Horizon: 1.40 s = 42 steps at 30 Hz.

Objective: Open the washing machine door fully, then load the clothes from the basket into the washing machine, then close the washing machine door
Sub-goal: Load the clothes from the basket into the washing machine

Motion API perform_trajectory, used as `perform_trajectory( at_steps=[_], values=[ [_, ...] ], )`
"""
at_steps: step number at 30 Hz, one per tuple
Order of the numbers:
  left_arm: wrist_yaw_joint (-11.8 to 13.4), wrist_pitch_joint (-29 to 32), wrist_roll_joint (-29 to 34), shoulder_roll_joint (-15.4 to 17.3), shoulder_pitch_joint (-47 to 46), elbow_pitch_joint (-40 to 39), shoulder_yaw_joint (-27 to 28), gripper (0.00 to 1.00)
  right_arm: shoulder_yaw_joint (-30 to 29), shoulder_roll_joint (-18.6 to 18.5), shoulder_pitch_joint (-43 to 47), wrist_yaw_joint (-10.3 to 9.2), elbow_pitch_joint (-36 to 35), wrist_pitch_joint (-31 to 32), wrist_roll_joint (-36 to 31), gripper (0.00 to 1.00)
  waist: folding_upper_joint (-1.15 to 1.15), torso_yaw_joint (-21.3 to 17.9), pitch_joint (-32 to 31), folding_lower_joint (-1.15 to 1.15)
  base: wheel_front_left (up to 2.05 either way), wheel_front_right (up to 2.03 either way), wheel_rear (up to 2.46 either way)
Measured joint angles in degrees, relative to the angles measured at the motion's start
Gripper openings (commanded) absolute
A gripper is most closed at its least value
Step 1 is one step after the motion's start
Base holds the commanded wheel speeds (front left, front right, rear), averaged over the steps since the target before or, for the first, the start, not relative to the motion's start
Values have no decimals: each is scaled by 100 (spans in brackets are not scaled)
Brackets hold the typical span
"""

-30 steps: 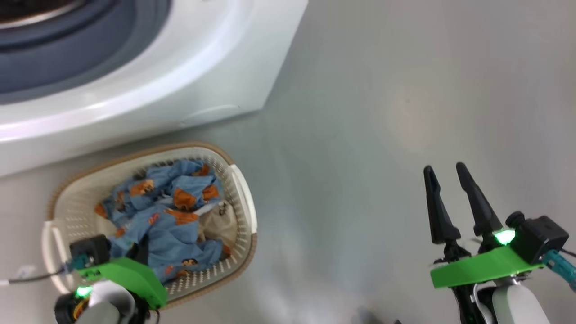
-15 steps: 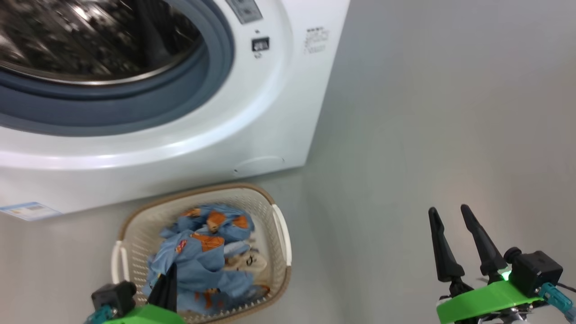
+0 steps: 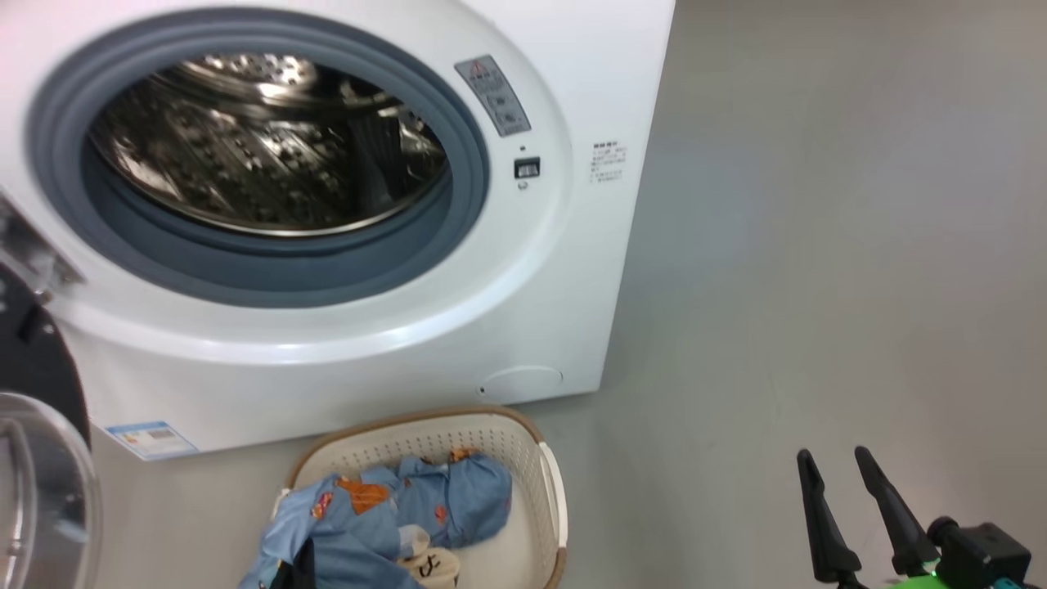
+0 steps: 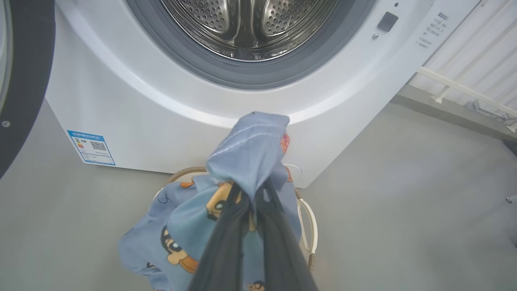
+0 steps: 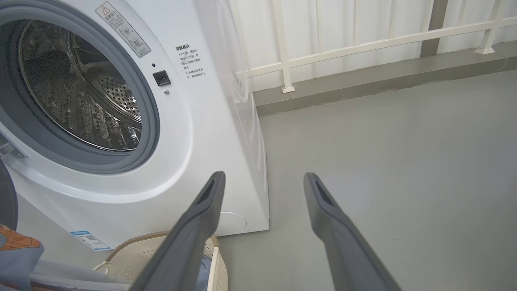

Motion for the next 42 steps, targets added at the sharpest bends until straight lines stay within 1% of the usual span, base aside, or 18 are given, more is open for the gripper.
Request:
perform_trajectory(
  at_steps=[6,11,15,18,27,37,42],
  values=[
    [153,-79,314,-35,365,-556,122,0,-47,-40,243,0,-4,0,-2,100,0,84,-405,0,0,0,0],
    [152,-86,613,-179,648,-757,332,0,-41,-111,317,0,-24,0,-7,100,0,155,-663,0,0,0,0],
    [133,-86,884,-277,813,-865,435,0,-46,-186,333,0,-82,0,-200,100,0,258,-768,0,0,0,0],
    [59,-87,1096,-375,894,-964,564,0,-45,-234,437,0,-102,0,-230,100,0,342,-820,0,0,0,0],
    [-252,-87,1377,-603,1026,-1021,768,0,-10,-268,535,0,46,0,-326,100,0,469,-912,0,0,0,0],
    [-474,-87,1497,-710,1003,-996,834,0,71,-233,533,0,85,0,-342,100,0,384,-818,0,0,0,0],
    [-524,-87,1503,-730,625,-808,851,0,156,-155,520,0,86,0,-342,100,0,238,-718,0,0,0,0]
  ],
)
